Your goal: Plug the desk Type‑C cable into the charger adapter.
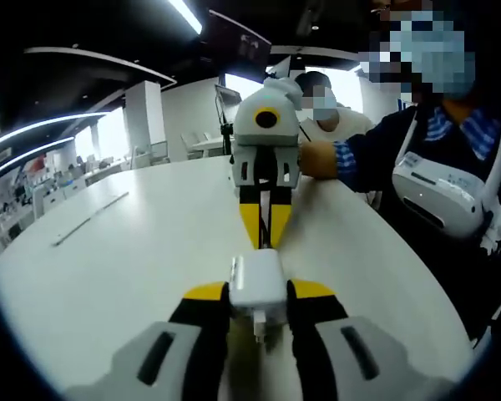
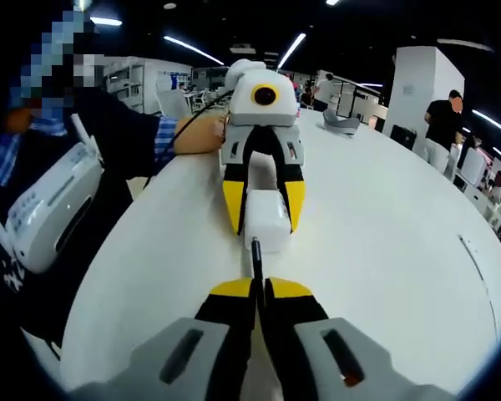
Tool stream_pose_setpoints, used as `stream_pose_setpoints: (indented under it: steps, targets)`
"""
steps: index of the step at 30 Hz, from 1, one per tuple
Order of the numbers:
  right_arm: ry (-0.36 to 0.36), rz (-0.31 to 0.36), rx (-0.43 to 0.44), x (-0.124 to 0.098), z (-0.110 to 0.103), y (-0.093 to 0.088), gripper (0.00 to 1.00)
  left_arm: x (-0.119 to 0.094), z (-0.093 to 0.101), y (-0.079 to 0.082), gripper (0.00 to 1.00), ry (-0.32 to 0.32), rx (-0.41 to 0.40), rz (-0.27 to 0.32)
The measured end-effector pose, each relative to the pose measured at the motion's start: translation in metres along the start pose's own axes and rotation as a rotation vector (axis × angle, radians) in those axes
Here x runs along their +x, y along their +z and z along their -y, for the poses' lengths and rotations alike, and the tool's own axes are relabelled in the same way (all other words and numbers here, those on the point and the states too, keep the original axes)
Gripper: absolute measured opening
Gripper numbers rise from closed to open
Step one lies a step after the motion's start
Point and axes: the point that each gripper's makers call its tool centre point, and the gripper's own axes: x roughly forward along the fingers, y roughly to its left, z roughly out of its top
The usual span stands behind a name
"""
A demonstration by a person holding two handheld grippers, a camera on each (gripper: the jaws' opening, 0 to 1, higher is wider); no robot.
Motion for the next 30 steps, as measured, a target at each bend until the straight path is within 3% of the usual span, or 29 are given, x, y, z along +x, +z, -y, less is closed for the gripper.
stream_pose_setpoints:
  steps: [14,18,30]
  targets:
    - [-0.121,-0.077,0.016,0.001,0.008,0.003,0.02,0.001,-0.01,-0.002,0.27,0.081,-0.032,-0.039]
    - [-0.146,-0.11,0.027,0.0,0.009,0.002,0.02,0.003,-0.011,-0.002,0.27,0.093,-0.074,-0.044]
    - [-0.19,-0.126,0.062,-0.002,0.015,-0.002,0.01,0.007,-0.014,0.0,0.27,0.122,-0.131,-0.043]
